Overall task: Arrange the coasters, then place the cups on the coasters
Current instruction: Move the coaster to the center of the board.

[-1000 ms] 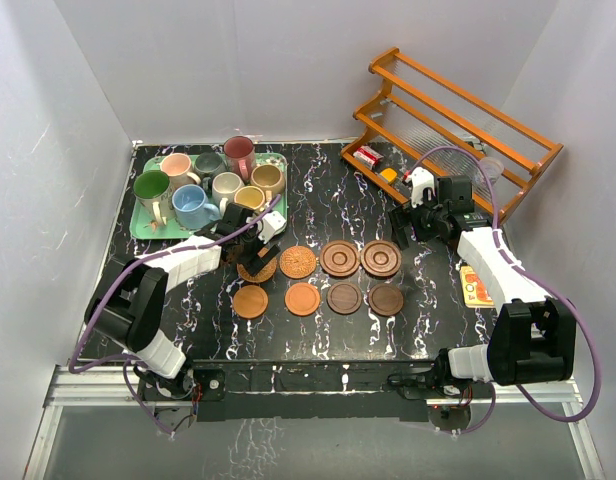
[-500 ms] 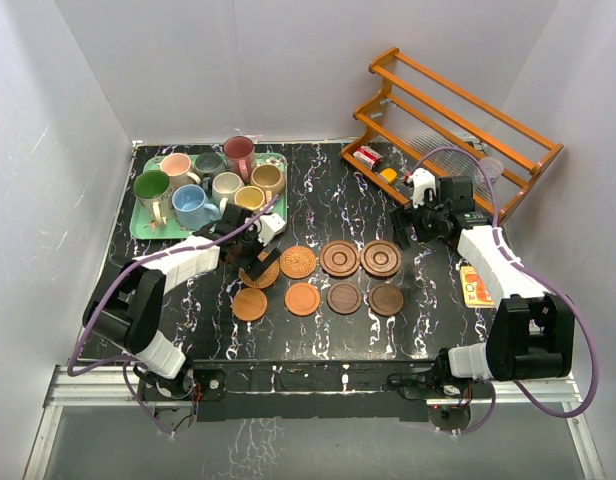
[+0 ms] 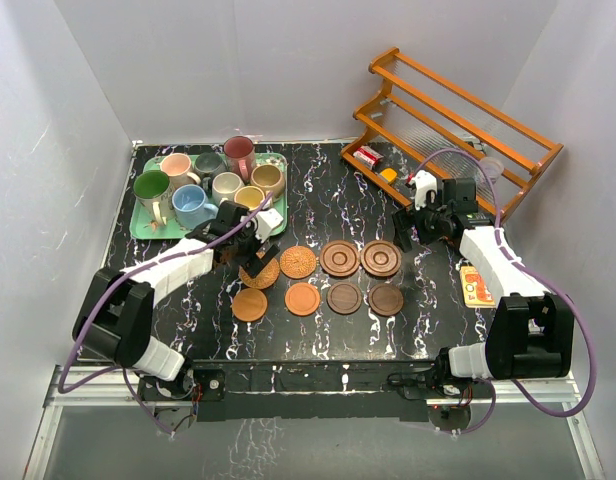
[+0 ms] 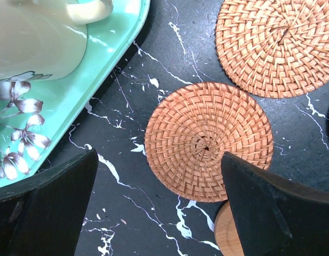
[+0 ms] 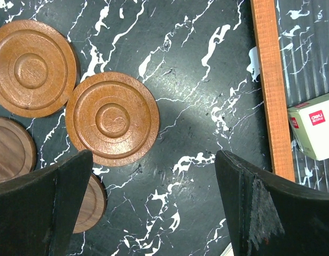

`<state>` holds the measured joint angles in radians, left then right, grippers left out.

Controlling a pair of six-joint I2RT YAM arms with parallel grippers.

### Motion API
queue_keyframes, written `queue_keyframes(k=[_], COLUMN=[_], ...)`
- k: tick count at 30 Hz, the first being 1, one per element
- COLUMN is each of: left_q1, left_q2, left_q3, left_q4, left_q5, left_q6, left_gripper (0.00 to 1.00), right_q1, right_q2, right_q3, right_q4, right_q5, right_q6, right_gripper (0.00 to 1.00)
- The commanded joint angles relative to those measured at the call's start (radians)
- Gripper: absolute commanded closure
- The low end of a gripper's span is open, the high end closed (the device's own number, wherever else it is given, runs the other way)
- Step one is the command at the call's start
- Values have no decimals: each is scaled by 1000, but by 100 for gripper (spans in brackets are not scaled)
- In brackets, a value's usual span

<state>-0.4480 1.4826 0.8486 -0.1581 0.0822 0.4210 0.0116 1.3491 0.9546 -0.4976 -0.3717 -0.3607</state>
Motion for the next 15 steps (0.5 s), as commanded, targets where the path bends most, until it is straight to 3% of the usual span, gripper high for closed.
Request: queue_keyframes(k=[1, 15], left_q1=[-3, 6], left_q2=[12, 90], left_q3=[-14, -33], left_q4=[-3, 46], left_q5=[4, -87], left_q6=[24, 41], left_gripper=[1, 2], right_q1=[-3, -4], right_q2=[2, 10], right_q3=[4, 5], right_q4=[23, 23], right_q5=[-27, -30], right_q6=[-9, -13], right_gripper=[2, 2])
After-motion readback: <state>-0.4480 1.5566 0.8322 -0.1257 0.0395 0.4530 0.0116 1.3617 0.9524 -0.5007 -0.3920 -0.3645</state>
